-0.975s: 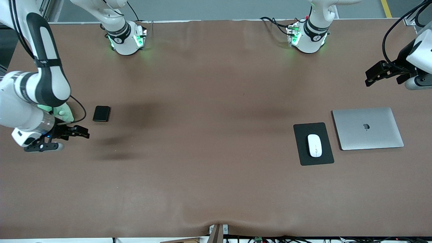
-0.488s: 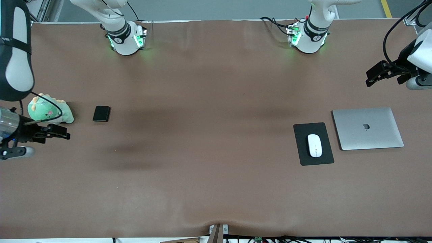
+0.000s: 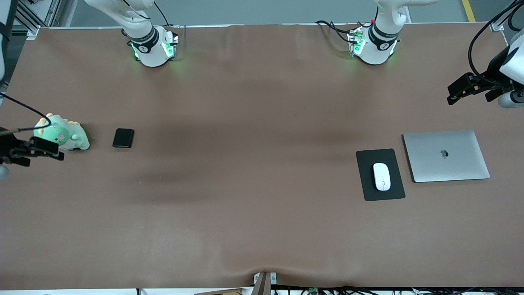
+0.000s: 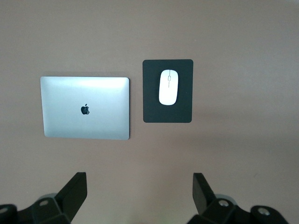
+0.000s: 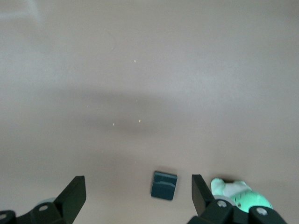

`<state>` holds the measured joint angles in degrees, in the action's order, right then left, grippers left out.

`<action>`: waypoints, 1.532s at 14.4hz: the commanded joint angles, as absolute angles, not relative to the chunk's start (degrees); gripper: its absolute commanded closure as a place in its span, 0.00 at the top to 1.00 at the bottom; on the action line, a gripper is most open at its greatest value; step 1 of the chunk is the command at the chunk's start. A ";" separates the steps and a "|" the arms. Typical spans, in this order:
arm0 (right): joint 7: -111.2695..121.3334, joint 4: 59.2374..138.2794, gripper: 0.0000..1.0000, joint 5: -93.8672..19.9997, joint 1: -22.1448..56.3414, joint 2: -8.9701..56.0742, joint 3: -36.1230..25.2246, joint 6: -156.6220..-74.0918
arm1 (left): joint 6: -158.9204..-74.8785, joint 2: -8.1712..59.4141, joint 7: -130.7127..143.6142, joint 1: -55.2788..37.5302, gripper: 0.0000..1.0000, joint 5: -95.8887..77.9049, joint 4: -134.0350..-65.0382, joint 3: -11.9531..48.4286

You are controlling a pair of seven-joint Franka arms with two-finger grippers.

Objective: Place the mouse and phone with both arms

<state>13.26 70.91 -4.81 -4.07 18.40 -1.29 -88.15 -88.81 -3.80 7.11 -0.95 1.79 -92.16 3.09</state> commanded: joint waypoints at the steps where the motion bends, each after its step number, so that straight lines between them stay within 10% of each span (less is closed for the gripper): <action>1: 13.27 71.37 1.00 -3.52 -3.25 13.99 -2.02 -83.51 | -89.12 -4.40 7.38 -0.53 1.00 0.70 -92.46 3.16; 13: 13.27 86.56 1.00 -3.26 -0.09 -3.94 -8.88 -78.84 | -88.77 -4.39 5.81 -0.62 1.00 0.97 -92.20 3.25; 22: 13.10 86.84 1.00 -1.23 0.35 -3.87 -8.61 -80.15 | -88.59 -2.90 5.98 -0.35 1.00 0.53 -88.42 3.16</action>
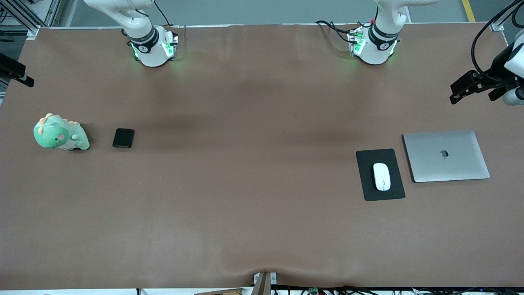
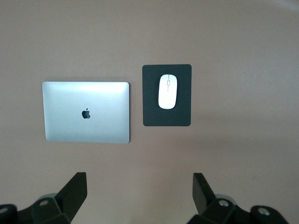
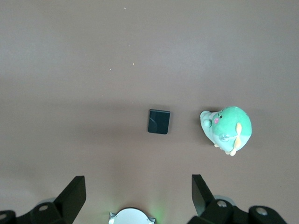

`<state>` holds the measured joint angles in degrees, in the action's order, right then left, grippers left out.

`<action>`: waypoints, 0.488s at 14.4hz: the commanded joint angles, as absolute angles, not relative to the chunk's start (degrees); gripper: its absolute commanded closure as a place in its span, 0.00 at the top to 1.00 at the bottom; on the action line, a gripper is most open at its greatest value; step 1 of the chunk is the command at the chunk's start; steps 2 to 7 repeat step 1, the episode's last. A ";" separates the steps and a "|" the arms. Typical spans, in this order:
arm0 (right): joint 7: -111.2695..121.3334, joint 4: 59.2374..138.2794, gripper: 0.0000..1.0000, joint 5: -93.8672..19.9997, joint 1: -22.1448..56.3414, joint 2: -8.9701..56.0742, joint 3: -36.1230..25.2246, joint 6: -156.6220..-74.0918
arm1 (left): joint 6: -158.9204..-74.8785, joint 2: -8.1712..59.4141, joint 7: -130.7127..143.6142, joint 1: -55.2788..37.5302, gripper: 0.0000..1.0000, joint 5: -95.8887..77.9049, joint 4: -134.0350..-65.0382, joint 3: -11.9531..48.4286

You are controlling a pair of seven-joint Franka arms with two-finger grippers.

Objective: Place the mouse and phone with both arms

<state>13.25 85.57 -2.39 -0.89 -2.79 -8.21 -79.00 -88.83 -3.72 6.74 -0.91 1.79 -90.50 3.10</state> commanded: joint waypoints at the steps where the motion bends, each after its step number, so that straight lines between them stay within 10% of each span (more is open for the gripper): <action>1: 13.10 86.84 1.00 -1.40 0.26 -3.87 -8.61 -80.59 | -88.59 -2.90 6.06 -0.44 1.00 0.53 -88.42 3.16; 7: 13.10 86.84 1.00 -1.40 0.26 -3.87 -8.61 -80.59 | -88.59 -2.90 6.06 -0.44 1.00 0.53 -88.42 3.16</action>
